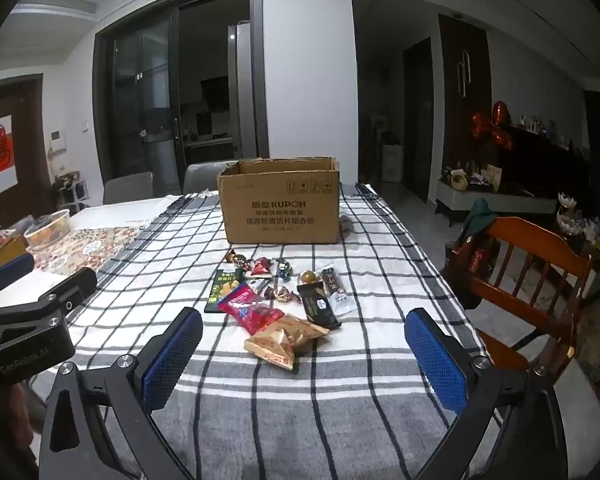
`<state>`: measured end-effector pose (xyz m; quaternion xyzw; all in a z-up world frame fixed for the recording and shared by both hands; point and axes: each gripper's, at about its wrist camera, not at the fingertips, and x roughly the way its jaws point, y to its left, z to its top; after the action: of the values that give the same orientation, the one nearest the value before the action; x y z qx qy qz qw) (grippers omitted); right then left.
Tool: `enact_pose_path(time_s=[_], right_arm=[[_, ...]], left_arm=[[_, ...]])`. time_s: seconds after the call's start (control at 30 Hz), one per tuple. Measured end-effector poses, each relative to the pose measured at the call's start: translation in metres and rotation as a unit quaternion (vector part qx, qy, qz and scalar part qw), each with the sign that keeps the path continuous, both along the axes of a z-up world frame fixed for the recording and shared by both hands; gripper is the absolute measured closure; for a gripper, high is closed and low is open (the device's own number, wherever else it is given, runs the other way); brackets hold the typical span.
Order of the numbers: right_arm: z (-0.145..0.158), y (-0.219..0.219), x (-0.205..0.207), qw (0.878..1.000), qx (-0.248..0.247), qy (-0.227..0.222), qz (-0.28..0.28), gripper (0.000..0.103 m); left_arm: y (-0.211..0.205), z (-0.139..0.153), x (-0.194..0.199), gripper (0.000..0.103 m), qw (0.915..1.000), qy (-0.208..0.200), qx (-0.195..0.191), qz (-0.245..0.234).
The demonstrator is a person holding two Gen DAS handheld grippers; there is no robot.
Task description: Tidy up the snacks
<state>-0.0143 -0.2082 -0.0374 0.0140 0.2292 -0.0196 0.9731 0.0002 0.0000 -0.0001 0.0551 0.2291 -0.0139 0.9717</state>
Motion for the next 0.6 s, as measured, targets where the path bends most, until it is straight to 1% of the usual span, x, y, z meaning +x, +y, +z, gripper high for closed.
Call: enact_pose_path(time_s=[0.13, 0.17, 0.27, 0.3, 0.33, 0.6], right_arm=[[0.001, -0.001, -0.001, 1.000, 0.004, -0.001, 0.000, 0.001], [0.001, -0.001, -0.001, 1.000, 0.004, 0.000, -0.001, 0.001], [0.001, -0.001, 0.001, 1.000, 0.005, 0.001, -0.002, 0.001], [0.004, 0.001, -0.006, 1.000, 0.006, -0.008, 0.000, 0.001], [0.004, 0.001, -0.004, 1.000, 0.005, -0.008, 0.000, 0.001], [0.004, -0.002, -0.002, 1.000, 0.007, -0.011, -0.001, 0.001]], left_arm=[[-0.002, 0.000, 0.002, 0.000, 1.0000, -0.002, 0.003, -0.002], [-0.004, 0.010, 0.002, 0.000, 1.0000, -0.004, 0.003, -0.002], [-0.008, 0.014, 0.006, 0.000, 1.0000, -0.005, 0.005, -0.001], [0.000, 0.009, -0.001, 0.000, 0.9999, -0.015, -0.003, -0.002], [-0.001, 0.006, -0.006, 0.000, 0.9998, -0.021, -0.003, -0.002], [-0.001, 0.008, -0.006, 0.000, 0.9998, -0.022, -0.003, -0.002]])
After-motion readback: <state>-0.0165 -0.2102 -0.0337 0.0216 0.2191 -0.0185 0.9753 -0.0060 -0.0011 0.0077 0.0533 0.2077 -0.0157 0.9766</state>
